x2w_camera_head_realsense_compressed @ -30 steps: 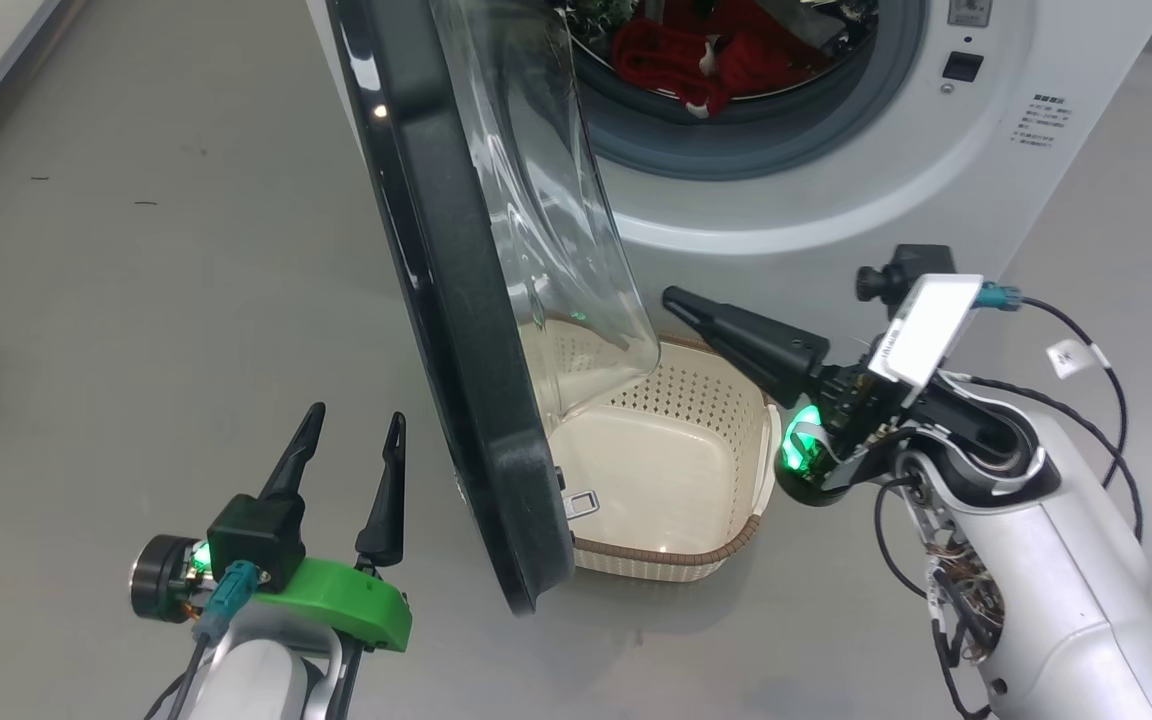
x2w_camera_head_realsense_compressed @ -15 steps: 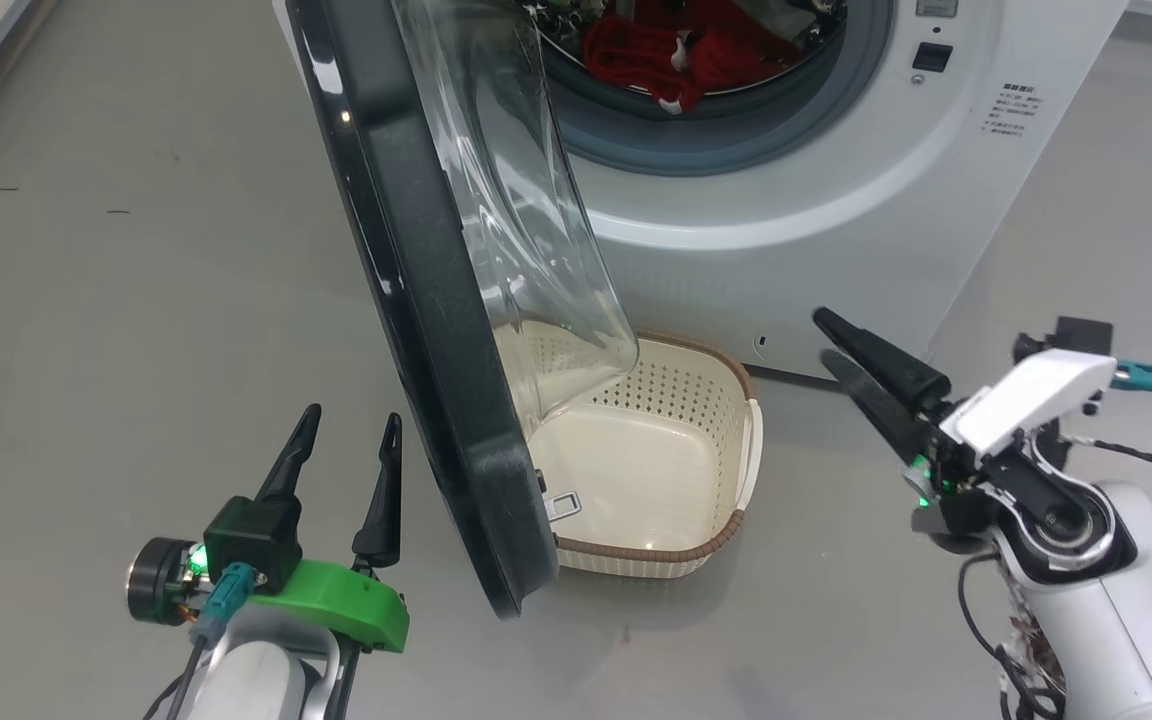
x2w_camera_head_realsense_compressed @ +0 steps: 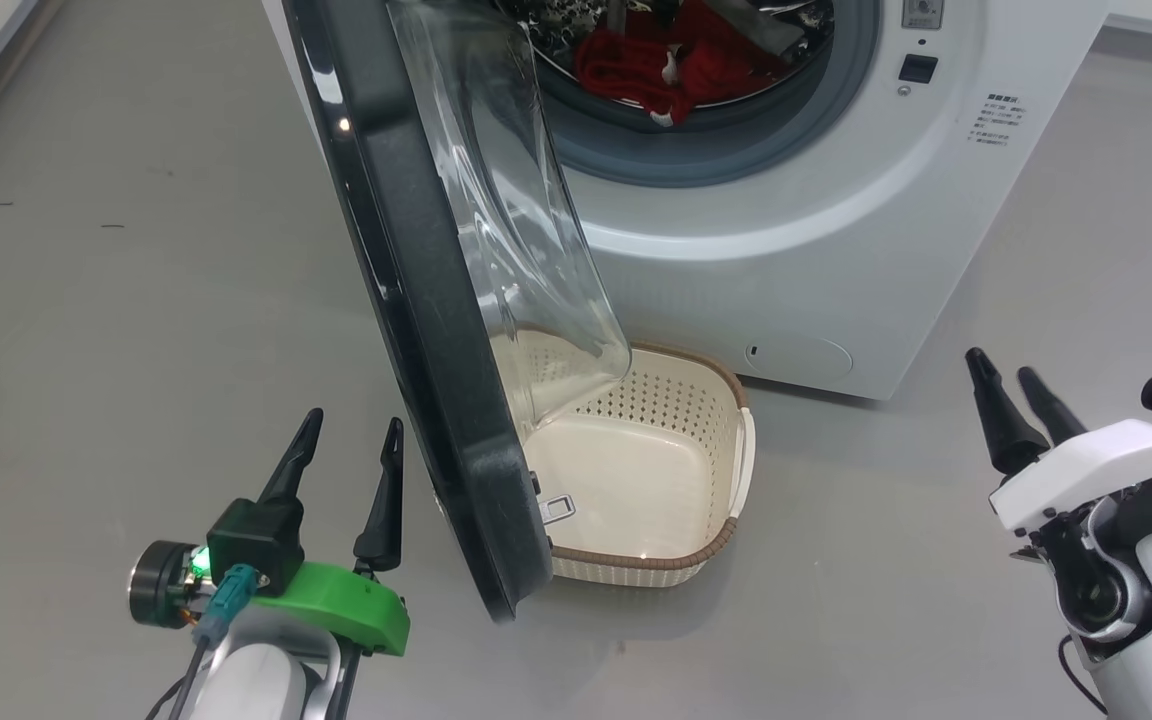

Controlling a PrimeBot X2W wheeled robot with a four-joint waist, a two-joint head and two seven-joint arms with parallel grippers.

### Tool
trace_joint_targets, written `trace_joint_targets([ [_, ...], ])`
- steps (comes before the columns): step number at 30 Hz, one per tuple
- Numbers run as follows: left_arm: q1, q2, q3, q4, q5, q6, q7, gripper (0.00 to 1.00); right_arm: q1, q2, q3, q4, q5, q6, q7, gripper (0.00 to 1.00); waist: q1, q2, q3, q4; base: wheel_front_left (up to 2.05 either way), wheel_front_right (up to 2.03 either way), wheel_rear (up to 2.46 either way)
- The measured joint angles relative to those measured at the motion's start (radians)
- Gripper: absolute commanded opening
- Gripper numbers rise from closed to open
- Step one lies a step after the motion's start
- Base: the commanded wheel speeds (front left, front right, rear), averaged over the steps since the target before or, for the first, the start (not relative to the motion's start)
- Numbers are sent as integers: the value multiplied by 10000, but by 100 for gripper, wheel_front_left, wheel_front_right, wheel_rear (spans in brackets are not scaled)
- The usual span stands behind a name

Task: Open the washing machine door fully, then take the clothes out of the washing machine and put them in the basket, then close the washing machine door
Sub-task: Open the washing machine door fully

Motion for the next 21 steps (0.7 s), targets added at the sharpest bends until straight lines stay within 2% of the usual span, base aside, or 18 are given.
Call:
trace_joint_targets([
  [1,0,0,19,17,0,0,0,100,-1,-90,84,12,-483,-35,-362,100,0,0,-17,-5,0,0,0],
  [5,16,2,125,69,12,15,0,100,0,-389,393,42,-2318,-591,-1745,100,0,0,-116,-53,0,0,0],
  [11,33,2,182,88,52,25,0,100,0,-566,558,-73,-4098,-1467,-3597,100,0,0,-170,-110,0,0,0],
  [17,107,2,201,119,88,23,0,100,110,-531,823,-341,-5375,-2033,-3321,100,0,0,-196,-156,0,0,0],
  [21,152,2,232,128,90,23,0,100,514,-151,773,-667,-5969,-2121,-3173,100,0,0,-191,-163,0,0,0],
])
